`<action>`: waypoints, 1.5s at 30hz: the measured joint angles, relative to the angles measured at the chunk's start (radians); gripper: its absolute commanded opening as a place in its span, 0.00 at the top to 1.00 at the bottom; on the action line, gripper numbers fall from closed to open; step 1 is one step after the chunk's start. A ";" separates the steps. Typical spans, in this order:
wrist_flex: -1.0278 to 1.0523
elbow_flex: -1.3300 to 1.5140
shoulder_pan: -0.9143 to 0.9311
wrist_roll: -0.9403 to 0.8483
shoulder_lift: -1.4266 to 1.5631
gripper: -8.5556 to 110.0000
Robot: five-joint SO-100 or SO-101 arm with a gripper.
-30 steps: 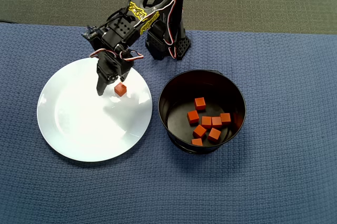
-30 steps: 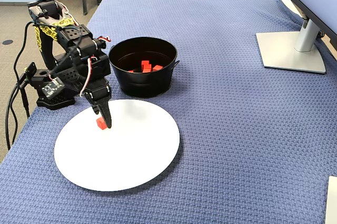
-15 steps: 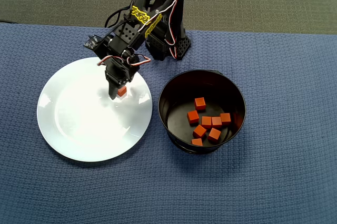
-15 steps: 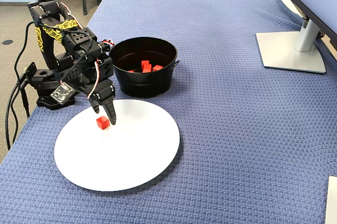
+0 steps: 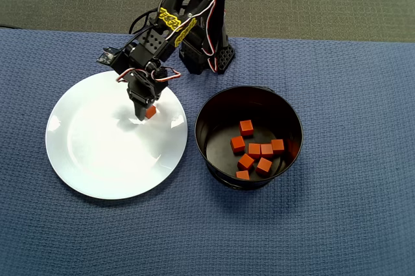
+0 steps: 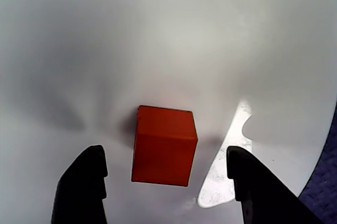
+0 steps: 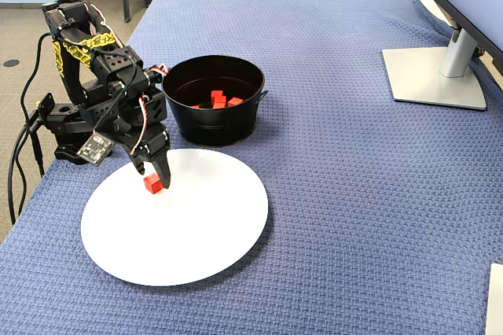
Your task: Pick up the red cubes from the white plate and place them in the black recipient
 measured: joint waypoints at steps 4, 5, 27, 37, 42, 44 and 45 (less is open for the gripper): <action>0.000 0.000 0.018 -0.029 -0.015 0.80; -0.005 0.000 0.031 -0.035 -0.018 0.81; 0.166 -0.109 0.023 0.003 0.087 0.93; 0.397 -0.500 -0.272 0.250 0.247 0.93; 0.394 -0.591 -0.529 0.334 0.247 0.61; 0.394 -0.592 -0.666 0.308 0.241 0.54; 0.394 -0.589 -0.741 0.291 0.238 0.54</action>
